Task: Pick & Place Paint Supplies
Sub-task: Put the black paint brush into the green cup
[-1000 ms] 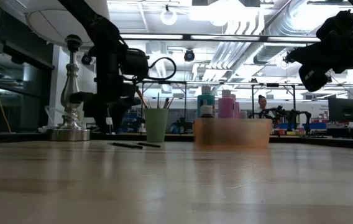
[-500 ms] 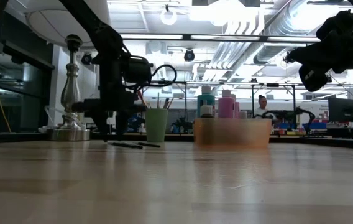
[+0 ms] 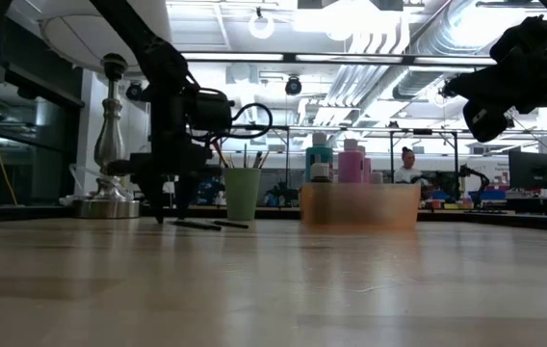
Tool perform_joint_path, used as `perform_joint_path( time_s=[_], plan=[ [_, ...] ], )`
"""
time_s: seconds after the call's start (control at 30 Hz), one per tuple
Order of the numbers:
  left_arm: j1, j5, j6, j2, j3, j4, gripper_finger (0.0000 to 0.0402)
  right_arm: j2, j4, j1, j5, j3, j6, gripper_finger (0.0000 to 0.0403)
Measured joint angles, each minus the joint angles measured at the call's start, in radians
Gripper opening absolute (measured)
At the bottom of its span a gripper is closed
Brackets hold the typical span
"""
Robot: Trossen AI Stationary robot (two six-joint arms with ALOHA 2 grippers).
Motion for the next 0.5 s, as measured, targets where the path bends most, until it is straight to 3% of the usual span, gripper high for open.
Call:
perform_joint_path(
  time_s=[0.27, 0.5],
  plan=[
    [0.001, 0.023, -0.089, 0.001, -0.005, -0.010, 0.0163, 0.000, 0.000, 0.000, 0.000, 0.000, 0.000, 0.0002],
    [0.000, 0.036, -0.089, 0.001, -0.006, -0.021, 0.0114, 0.000, 0.000, 0.000, 0.000, 0.000, 0.000, 0.0002]
  ],
)
